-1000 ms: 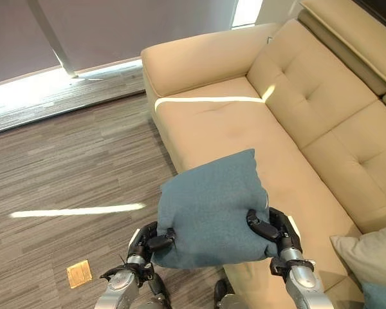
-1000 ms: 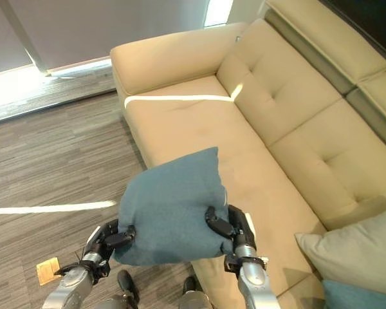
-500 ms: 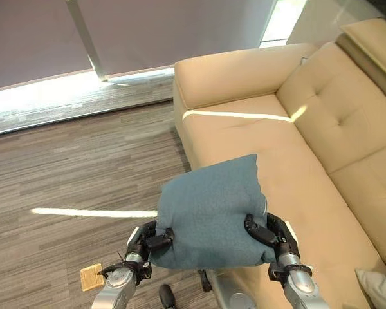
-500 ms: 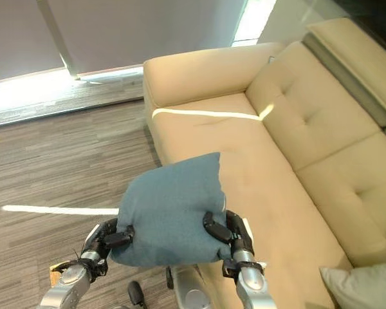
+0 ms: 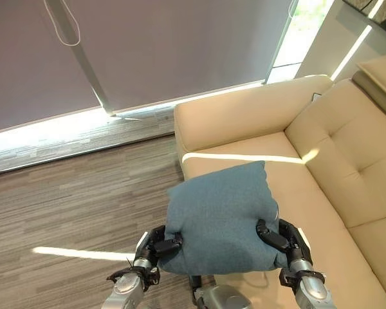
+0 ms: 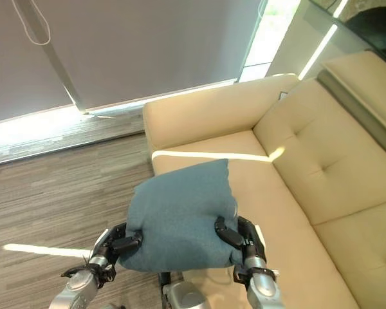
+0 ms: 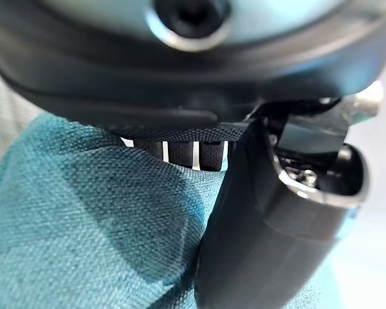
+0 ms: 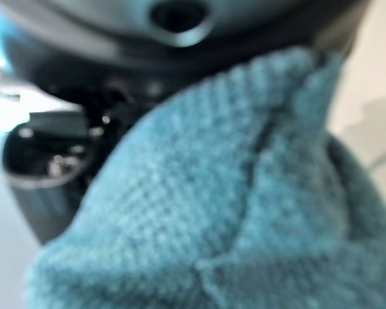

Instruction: Pick up all the scattered cushions and arrange them neatly on the sofa.

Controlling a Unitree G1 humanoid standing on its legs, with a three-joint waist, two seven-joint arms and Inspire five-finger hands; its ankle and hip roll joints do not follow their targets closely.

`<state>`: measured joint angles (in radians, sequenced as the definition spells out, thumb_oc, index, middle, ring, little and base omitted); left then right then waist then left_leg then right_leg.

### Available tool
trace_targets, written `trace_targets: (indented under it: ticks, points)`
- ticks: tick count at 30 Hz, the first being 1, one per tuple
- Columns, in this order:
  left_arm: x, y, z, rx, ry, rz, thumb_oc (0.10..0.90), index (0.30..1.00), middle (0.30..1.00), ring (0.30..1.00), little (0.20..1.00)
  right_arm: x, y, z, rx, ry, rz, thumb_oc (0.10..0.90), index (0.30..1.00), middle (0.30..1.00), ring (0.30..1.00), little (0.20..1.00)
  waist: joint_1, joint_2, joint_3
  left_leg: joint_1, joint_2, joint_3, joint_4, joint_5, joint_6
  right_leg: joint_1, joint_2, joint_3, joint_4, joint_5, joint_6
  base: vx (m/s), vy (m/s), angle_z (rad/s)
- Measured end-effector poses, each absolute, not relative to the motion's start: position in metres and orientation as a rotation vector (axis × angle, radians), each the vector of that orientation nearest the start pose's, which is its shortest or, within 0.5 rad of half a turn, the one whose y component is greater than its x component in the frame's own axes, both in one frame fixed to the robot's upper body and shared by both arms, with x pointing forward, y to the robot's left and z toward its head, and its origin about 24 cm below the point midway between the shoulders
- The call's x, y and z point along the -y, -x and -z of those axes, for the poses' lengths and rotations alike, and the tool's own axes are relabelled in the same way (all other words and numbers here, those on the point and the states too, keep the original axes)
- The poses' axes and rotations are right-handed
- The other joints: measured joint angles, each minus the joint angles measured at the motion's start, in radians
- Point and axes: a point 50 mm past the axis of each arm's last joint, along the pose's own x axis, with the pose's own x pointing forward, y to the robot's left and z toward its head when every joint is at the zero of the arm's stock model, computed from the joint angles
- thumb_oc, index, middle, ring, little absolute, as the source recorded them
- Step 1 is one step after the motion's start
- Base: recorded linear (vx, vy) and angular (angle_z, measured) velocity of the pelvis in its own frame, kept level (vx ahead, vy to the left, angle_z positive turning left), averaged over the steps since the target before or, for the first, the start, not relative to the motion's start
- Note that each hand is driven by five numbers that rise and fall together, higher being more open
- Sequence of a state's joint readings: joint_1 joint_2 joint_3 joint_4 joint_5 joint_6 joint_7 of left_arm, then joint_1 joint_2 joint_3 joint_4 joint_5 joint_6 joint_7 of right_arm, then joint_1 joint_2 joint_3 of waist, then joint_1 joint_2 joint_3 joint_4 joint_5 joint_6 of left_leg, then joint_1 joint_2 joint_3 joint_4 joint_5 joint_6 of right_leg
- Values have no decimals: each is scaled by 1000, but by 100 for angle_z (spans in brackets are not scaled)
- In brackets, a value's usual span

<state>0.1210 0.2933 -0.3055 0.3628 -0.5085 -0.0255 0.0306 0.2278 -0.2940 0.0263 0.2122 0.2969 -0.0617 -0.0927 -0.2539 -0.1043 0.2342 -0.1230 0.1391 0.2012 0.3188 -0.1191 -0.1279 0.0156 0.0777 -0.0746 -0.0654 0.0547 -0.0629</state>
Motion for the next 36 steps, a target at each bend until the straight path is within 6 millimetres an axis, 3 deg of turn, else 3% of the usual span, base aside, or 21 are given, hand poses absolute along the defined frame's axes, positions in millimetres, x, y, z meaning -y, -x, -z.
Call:
trace_targets:
  ticks: [3,4,8,9,11,12,14,16,17,18,19,20,21,23,24,25,29,31,32,34,36]
  points:
    - [-173,-189,69,-539,158,60,400,300,300,300,300,228,-191,35,-356,21,177,400,300,300,300,300,39,-4,1,2,-43,-139,-282,58,16,16,33,102,-9,0,1,190,88,-108]
    - [-173,-190,69,-544,153,62,400,300,300,300,300,226,-192,35,-355,21,170,400,300,300,300,300,42,-5,1,-32,-43,-155,-274,97,36,36,48,121,-16,7,-13,198,133,-120]
    - [-170,-190,69,-547,148,79,400,300,300,300,300,230,-183,40,-382,24,189,400,300,300,300,300,-9,-10,-10,-4,-90,-97,-276,135,66,96,52,172,-11,-25,18,160,198,-78]
    - [-174,-191,67,-537,139,73,400,300,300,300,300,225,-190,37,-366,20,170,400,300,300,300,300,19,-7,-10,80,-99,-64,-385,158,141,65,71,271,55,-44,48,124,182,-186]
    - [-183,-192,65,-537,112,61,400,300,300,300,300,218,-198,34,-348,22,135,400,300,300,300,300,14,-1,-6,113,-72,-5,-410,220,190,27,93,257,148,-78,94,56,174,-168]
    - [-185,-198,63,-528,99,58,400,300,300,300,300,215,-197,34,-348,20,128,400,300,300,300,300,-2,3,-2,145,-66,31,-409,220,194,-58,97,183,340,-129,142,35,173,-104]
    - [-182,-205,60,-507,96,66,400,300,300,300,300,217,-197,35,-351,28,136,400,300,300,300,300,-5,6,3,166,-80,82,-408,206,209,-171,24,-11,543,-204,164,96,179,-85]
    - [-181,-210,56,-483,89,64,400,300,300,300,300,219,-198,33,-346,38,139,400,300,300,300,300,-5,14,8,188,-117,169,-408,173,219,-221,-171,-223,566,-229,145,166,150,-83]
    - [-182,-210,57,-485,86,56,400,300,300,300,300,218,-198,34,-349,42,134,400,300,300,300,300,6,20,11,199,-127,199,-407,164,212,-219,-223,-335,558,-235,128,62,16,-65]
    - [-183,-209,57,-486,85,51,400,300,300,300,300,217,-198,34,-350,47,129,400,300,300,300,300,17,28,14,207,-132,224,-407,157,208,-216,-224,-379,534,-231,126,89,8,-104]
    - [-185,-207,58,-491,86,40,400,300,300,300,300,215,-200,33,-348,57,118,400,300,300,300,300,46,48,15,213,-128,283,-407,140,204,-214,-225,-520,500,-230,123,144,-120,-121]
    - [-189,-205,59,-497,87,26,400,300,300,300,300,212,-203,32,-341,63,99,400,300,300,300,300,66,59,13,213,-123,323,-406,130,197,-219,-226,-573,492,-226,117,108,-132,-120]
    - [-191,-203,60,-503,89,15,400,300,300,300,300,210,-204,32,-339,65,87,400,300,300,300,300,71,63,14,212,-127,323,-397,119,186,-215,-219,-574,467,-220,109,124,-155,-73]
    - [-191,-202,61,-511,88,16,400,300,300,300,300,210,-199,35,-356,62,93,400,300,300,300,300,67,62,12,215,-127,311,-377,104,163,-179,-203,-466,341,-201,99,83,-110,-7]
    - [-191,-198,64,-521,92,13,400,300,300,300,300,211,-194,39,-375,61,98,400,300,300,300,300,69,59,7,220,-117,309,-358,98,152,-138,-174,-465,270,-134,31,98,-194,1]
    - [-190,-197,65,-526,96,15,400,300,300,300,300,212,-193,39,-379,63,100,400,300,300,300,300,65,58,6,223,-107,311,-339,94,137,-126,-152,-463,234,-124,12,97,-198,-19]
    - [-186,-183,73,-570,104,21,400,300,300,300,300,214,-191,39,-382,67,100,400,300,300,300,300,76,39,-16,193,-33,305,-96,24,67,-24,-92,-370,105,-76,-24,21,-54,-67]
    - [-183,-182,73,-566,121,19,400,300,300,300,300,214,-194,36,-367,73,99,400,300,300,300,300,86,35,-17,119,28,215,114,-44,5,-3,-58,-280,80,-67,-32,-22,154,-136]
    - [-181,-185,70,-550,140,16,400,300,300,300,300,216,-197,30,-341,70,105,400,300,300,300,300,91,27,-18,106,14,107,59,-64,-5,-8,-45,-213,82,-63,-36,123,167,-148]
    - [-179,-192,65,-524,139,27,400,300,300,300,300,220,-195,30,-341,62,127,400,300,300,300,300,68,-6,-32,73,6,-17,-111,-49,-16,-3,-40,-141,79,-64,-31,163,199,-127]
    - [-170,-199,60,-499,152,51,400,300,300,300,300,233,-191,29,-347,80,176,400,300,300,300,300,70,-3,-37,69,3,-133,-246,14,-2,7,-29,-83,80,-68,-20,122,200,-108]
